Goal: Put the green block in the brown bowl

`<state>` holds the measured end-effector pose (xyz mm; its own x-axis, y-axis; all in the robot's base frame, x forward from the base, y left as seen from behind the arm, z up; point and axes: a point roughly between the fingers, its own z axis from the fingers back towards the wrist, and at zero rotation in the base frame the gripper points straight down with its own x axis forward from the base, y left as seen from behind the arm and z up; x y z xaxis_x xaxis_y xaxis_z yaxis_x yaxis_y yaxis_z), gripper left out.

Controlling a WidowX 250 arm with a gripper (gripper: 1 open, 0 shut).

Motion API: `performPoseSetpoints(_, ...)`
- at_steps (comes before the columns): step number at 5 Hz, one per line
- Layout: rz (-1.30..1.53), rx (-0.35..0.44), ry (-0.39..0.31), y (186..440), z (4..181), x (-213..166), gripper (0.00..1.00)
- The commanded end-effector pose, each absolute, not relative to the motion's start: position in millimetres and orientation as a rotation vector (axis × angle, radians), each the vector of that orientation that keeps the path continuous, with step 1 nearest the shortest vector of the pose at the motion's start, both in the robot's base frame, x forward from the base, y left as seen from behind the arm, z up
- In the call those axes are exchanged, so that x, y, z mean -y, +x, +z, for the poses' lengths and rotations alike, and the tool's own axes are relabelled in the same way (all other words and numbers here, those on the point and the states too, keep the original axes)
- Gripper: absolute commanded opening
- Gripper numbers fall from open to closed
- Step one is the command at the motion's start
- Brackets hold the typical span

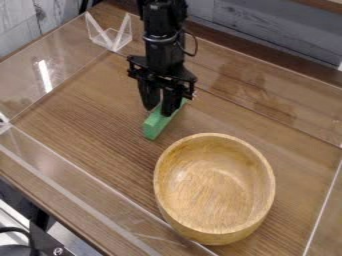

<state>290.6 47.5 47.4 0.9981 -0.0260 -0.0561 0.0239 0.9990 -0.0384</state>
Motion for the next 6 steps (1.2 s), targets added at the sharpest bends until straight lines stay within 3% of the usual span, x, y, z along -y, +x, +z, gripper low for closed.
performPoseSetpoints(1,-0.050,0.021,-0.010,303,73.5,-47,1.00)
performPoseSetpoints(5,-0.077,0.001,-0.013,303,54.7,-50,1.00)
performPoseSetpoints(6,-0.083,-0.001,-0.018,302,50.2,-49,0.00)
